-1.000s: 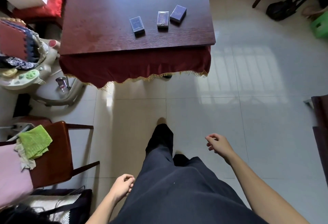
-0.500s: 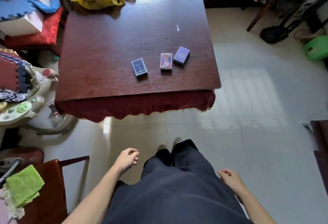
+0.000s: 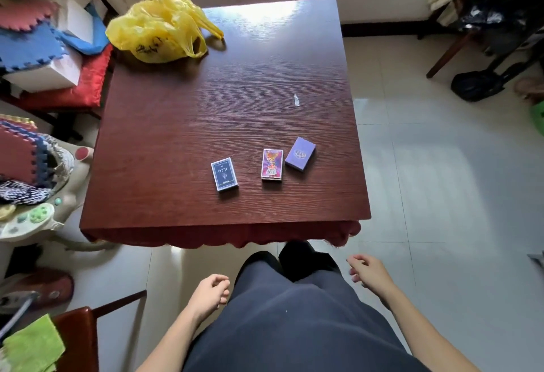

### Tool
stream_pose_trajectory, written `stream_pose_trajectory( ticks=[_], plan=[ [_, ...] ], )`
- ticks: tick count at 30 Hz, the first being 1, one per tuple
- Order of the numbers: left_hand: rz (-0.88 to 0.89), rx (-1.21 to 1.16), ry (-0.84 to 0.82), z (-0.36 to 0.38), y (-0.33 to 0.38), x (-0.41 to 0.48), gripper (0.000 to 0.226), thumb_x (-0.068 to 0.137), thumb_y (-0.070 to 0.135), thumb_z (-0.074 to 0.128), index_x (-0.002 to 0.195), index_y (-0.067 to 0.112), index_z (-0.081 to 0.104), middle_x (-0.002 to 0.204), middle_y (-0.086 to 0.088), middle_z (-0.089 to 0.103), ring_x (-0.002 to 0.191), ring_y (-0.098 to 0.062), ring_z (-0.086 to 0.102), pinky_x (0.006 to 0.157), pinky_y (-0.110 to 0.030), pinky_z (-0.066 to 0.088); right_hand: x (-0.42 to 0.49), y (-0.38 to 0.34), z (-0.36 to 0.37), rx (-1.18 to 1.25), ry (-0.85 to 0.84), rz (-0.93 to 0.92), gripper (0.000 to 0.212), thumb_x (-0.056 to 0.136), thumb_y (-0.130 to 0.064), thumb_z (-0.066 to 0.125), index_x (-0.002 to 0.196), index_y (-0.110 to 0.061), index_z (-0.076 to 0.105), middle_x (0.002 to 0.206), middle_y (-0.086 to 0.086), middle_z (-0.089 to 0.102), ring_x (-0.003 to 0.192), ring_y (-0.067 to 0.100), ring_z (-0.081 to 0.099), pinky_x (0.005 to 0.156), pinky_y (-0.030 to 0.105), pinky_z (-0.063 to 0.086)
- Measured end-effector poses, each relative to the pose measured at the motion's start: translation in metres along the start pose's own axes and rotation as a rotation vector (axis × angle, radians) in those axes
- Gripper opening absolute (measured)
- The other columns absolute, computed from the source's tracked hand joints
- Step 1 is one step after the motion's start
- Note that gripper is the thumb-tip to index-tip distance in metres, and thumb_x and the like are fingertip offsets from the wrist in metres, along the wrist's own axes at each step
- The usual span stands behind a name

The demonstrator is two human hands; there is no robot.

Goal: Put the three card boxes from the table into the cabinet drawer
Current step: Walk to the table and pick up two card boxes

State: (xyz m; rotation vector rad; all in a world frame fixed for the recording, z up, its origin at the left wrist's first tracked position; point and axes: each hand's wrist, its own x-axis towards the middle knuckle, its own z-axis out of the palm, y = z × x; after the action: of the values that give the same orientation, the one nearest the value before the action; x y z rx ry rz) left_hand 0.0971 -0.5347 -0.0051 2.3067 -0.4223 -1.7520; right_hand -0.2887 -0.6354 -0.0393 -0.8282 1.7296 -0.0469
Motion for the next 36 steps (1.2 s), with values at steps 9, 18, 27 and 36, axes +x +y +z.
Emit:
stream_pose_trajectory(
  ticks=[9,18,27,36],
  plan=[
    [0.167,0.176,0.109,-0.020,0.060,0.005,0.017,0.092,0.016,0.056,0.106,0.016,0.066,0.091,-0.004,0.071,0.072,-0.016,0.065,0.070,-0.027,0.054,0.011,-0.113,-0.018,-0.033,-0.009,-0.202,0.011,0.094,-0.031,0.065,0.089,-0.029,0.074,0.083,0.004,0.075,0.058,0.006,0.067,0.053,0.015,0.050],
    [0.840,0.972,0.207,0.011,0.261,0.059,0.072,0.080,0.038,0.070,0.143,0.021,0.039,0.153,-0.004,0.033,0.137,-0.024,0.036,0.108,-0.039,0.042,0.050,-0.251,0.011,-0.535,0.185,-0.441,0.055,0.085,-0.043,0.071,0.133,-0.028,0.051,0.126,0.003,0.053,0.116,0.023,0.056,0.089,0.044,0.053],
    [0.885,1.433,0.112,0.028,0.288,0.114,0.126,0.063,0.048,0.084,0.156,0.018,0.004,0.165,-0.009,0.007,0.150,-0.032,0.013,0.115,-0.045,0.033,0.088,-0.294,0.039,-0.999,0.130,-0.505,0.098,0.081,-0.045,0.080,0.158,-0.038,0.021,0.169,0.012,0.010,0.155,0.032,0.009,0.110,0.058,0.036],
    [0.966,1.374,0.204,0.036,0.289,0.121,0.096,0.067,0.037,0.075,0.147,0.027,0.024,0.142,-0.011,0.038,0.125,-0.032,0.039,0.091,-0.041,0.048,0.100,-0.287,0.045,-1.027,0.180,-0.601,0.077,0.085,-0.031,0.074,0.153,-0.030,0.037,0.156,0.012,0.033,0.138,0.033,0.036,0.101,0.048,0.044]
  ],
)
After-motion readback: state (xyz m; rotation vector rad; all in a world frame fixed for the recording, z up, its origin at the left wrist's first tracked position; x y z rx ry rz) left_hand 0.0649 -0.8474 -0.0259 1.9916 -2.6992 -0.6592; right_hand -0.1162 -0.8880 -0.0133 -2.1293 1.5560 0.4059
